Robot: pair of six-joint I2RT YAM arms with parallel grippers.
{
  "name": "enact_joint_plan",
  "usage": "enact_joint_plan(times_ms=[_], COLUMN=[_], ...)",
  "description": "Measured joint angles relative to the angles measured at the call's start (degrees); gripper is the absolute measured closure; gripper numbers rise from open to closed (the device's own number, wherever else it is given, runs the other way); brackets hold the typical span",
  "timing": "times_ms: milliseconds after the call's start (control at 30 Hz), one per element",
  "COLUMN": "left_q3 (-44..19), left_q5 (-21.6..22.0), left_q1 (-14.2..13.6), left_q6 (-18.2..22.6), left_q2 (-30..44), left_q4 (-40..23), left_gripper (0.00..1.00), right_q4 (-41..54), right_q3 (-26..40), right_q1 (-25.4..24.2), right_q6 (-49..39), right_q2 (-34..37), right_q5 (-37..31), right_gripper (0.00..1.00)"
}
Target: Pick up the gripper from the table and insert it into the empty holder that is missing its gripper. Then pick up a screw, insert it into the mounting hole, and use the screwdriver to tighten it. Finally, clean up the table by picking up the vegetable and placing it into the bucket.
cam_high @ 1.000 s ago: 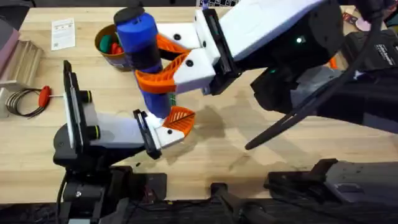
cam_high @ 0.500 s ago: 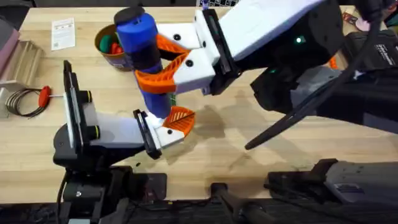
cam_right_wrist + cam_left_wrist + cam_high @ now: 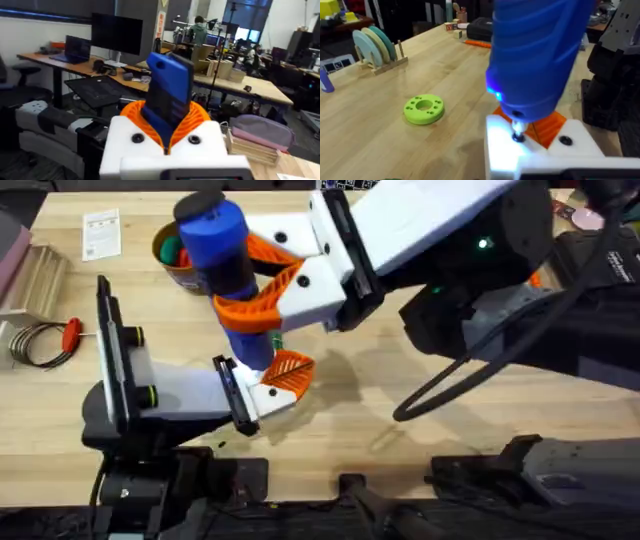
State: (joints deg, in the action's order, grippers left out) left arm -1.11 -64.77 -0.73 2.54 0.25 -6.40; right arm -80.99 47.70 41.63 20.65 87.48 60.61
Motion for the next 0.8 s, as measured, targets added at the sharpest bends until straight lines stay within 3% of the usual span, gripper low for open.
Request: enact_joint_plan(times_ms=[133,300,333,367,467,533,667,800], left_q3=[-1.22,-3.65,-3.35,-2.19,0.29,0.29,0.29,0.29], left_q5=[-0.07,-1.10,-0.79,-0.30,0.07,0.09,0.11,0.09], left_q1=[0.00,-0.66,-0.57,-0.38,-0.20,-0.17,-0.20,-0.17], left_q6=[-0.15,0.89,0.95,0.57,0.03,0.03,0.03,0.03], left_q2=[0.00,-0.20,-0.20,-0.20,0.17,0.11,0.11,0.11], left_q4=[0.78,2.25,1.04,-0.37,-0.69,-0.66,-0.67,-0.67], left_gripper=[0.983,0.318,0.152,0.054,0.015,0.015,0.015,0.015], right_q4=[4.21,18.48,19.30,21.15,27.83,31.45,38.75,53.40], right_q3=[2.08,7.09,9.75,13.50,24.30,27.78,29.13,28.94], right_q1=[-1.33,-6.11,-7.33,-8.69,-11.51,-11.01,-9.49,-10.12], right_q6=[2.14,2.95,3.63,3.73,3.14,2.58,0.71,-4.21], right_q2=[-1.79,-7.11,-7.78,-8.94,-13.22,-16.42,-19.19,-16.62], right_q5=[1.17,-0.23,-1.63,-2.77,-5.27,-5.31,-3.84,-4.31], right_gripper=[0.978,0.978,0.978,0.978,0.979,0.979,0.979,0.979])
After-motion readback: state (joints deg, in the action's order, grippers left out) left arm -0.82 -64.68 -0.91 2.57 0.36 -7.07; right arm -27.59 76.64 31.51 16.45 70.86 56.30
